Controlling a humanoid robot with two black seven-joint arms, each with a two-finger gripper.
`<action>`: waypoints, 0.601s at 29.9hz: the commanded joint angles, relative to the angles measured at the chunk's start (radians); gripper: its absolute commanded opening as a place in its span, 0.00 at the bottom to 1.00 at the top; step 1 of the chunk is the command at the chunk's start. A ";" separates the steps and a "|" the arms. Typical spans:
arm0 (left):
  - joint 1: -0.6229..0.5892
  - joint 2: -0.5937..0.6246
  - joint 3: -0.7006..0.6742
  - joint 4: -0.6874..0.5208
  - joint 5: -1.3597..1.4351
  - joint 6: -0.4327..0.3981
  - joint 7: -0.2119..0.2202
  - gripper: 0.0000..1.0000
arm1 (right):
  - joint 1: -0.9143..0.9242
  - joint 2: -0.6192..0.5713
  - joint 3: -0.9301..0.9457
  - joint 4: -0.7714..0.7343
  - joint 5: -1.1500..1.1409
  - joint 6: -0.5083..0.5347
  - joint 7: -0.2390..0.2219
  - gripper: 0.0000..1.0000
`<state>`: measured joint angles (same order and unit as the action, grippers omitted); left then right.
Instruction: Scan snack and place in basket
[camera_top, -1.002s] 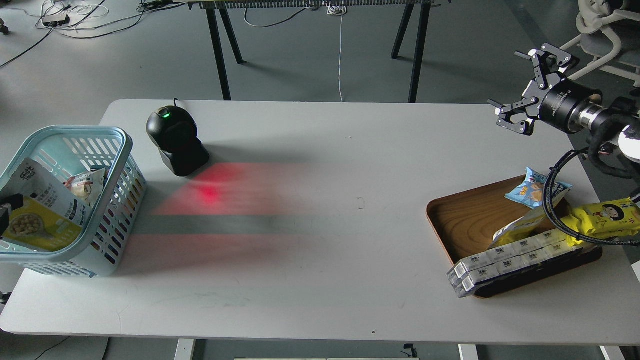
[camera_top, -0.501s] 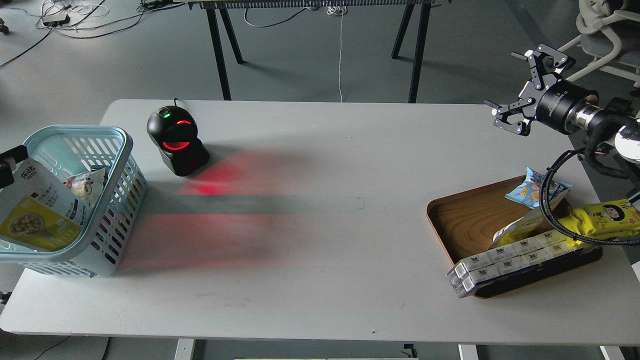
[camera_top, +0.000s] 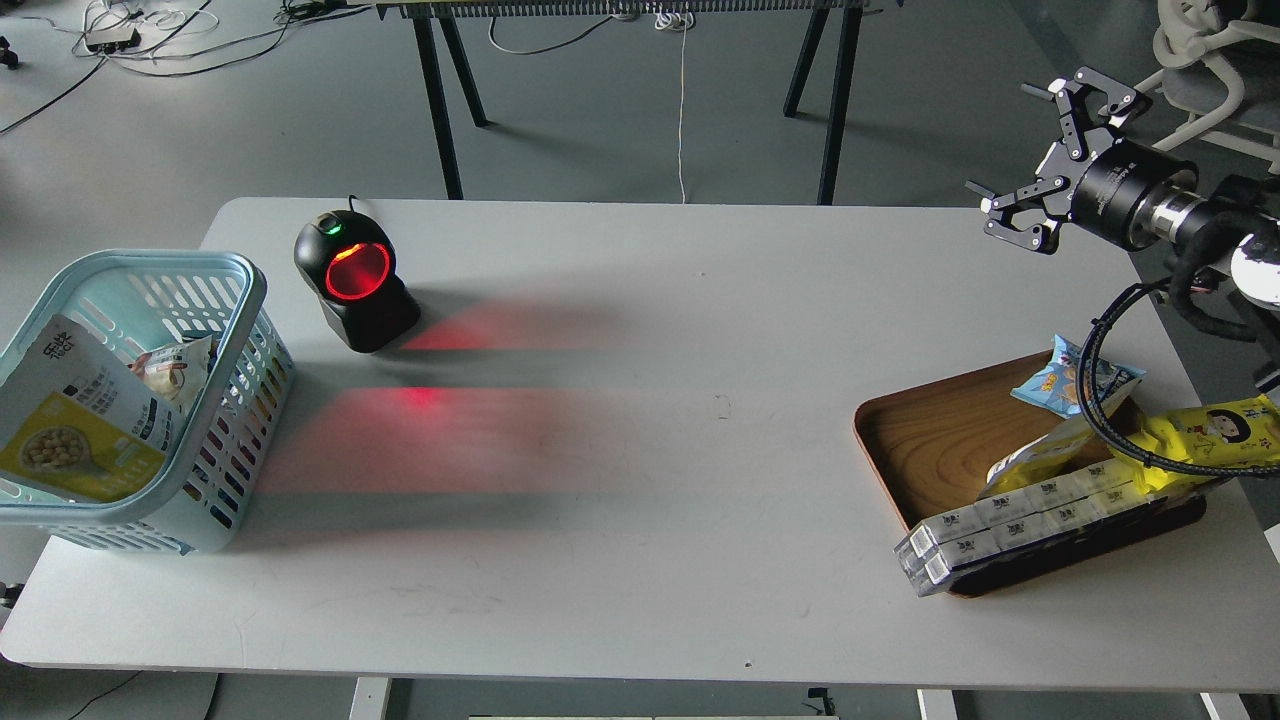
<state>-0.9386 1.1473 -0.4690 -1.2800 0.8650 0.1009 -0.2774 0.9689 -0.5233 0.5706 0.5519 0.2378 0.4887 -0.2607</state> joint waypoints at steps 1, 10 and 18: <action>-0.055 -0.187 -0.016 0.115 -0.186 -0.055 0.047 0.99 | 0.001 0.000 0.002 0.000 0.000 0.000 0.000 1.00; -0.069 -0.494 -0.128 0.439 -0.659 -0.305 0.144 0.99 | -0.030 -0.020 0.127 0.107 0.002 0.000 0.008 0.99; -0.025 -0.580 -0.184 0.467 -0.932 -0.375 0.219 1.00 | -0.286 -0.182 0.365 0.448 0.002 -0.074 0.032 0.99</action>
<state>-0.9791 0.5943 -0.6492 -0.8112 -0.0062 -0.2694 -0.0749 0.7934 -0.6507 0.8513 0.8997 0.2395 0.4455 -0.2407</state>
